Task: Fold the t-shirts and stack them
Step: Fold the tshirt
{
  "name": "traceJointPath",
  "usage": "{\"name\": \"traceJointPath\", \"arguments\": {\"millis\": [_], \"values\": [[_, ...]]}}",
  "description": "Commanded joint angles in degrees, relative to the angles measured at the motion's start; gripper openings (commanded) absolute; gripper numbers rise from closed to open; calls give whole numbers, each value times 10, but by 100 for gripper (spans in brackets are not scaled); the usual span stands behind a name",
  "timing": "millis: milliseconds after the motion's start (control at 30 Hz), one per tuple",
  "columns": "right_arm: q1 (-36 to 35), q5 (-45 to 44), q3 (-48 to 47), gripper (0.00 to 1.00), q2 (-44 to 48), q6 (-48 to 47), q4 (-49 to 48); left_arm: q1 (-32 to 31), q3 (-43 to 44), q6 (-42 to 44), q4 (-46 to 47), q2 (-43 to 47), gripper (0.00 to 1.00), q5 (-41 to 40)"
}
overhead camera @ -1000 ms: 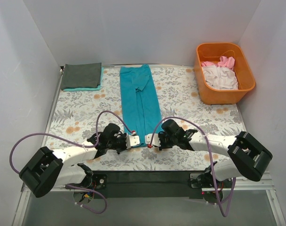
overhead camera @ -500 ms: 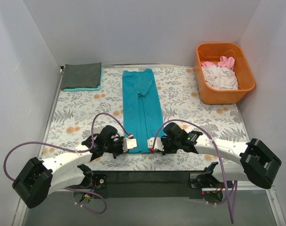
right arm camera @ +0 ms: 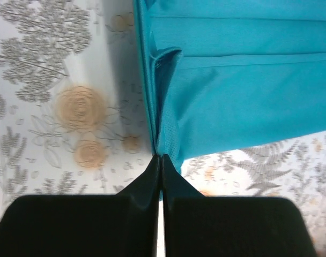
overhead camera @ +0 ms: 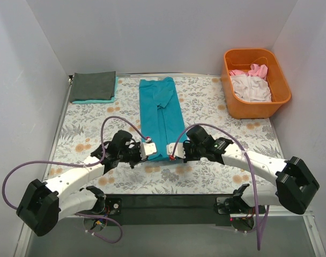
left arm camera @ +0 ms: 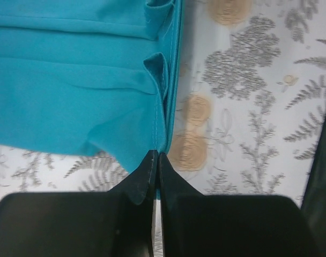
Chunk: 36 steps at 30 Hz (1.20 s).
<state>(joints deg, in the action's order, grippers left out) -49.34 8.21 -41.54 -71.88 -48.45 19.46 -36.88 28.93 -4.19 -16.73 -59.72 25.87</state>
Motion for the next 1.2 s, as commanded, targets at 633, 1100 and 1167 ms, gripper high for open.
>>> {"name": "traceJointPath", "arguments": {"millis": [633,1100,1167], "values": [[172,45,-329,1,-295,-175,-17,190,226,164,234,-313,0,19],[203,49,-493,10,-465,-176,-30,226,351,166,275,-478,0,14],[203,34,-502,28,-472,-162,-38,226,354,157,293,-486,13,0]]}}
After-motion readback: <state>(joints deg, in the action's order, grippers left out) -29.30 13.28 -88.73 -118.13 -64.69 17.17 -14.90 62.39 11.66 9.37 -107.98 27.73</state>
